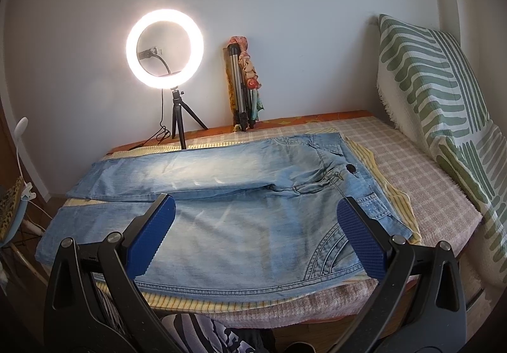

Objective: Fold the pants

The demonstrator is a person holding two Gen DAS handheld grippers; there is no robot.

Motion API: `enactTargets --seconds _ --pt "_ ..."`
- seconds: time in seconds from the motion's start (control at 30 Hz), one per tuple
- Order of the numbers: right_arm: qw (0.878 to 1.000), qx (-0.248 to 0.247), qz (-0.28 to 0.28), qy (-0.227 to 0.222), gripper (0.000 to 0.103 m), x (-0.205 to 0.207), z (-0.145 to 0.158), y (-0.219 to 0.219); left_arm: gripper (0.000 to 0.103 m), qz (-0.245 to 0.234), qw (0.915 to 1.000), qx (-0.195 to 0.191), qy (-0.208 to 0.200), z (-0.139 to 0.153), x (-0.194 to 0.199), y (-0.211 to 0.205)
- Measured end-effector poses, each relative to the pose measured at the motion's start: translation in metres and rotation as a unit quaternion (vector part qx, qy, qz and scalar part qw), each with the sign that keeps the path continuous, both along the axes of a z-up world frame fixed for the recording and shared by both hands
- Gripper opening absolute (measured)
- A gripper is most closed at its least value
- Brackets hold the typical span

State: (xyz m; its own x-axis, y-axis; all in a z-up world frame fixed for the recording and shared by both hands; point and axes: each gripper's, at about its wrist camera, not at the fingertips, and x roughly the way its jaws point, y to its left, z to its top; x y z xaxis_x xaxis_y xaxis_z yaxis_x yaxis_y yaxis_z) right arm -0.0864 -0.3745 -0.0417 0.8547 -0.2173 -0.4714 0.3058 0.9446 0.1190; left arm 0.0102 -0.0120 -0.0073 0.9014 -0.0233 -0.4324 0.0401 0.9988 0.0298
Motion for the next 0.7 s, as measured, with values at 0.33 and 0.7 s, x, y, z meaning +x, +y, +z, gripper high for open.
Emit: enactTargets --seconds 0.33,0.7 --pt "0.995 -0.028 0.090 0.011 0.103 0.071 0.025 -0.008 0.102 -0.006 0.9985 0.046 0.030 -0.004 0.064 0.026" --pt "0.971 -0.085 0.217 0.059 0.098 0.225 0.042 0.006 0.083 -0.020 0.9945 0.087 0.055 -0.008 0.165 0.046"
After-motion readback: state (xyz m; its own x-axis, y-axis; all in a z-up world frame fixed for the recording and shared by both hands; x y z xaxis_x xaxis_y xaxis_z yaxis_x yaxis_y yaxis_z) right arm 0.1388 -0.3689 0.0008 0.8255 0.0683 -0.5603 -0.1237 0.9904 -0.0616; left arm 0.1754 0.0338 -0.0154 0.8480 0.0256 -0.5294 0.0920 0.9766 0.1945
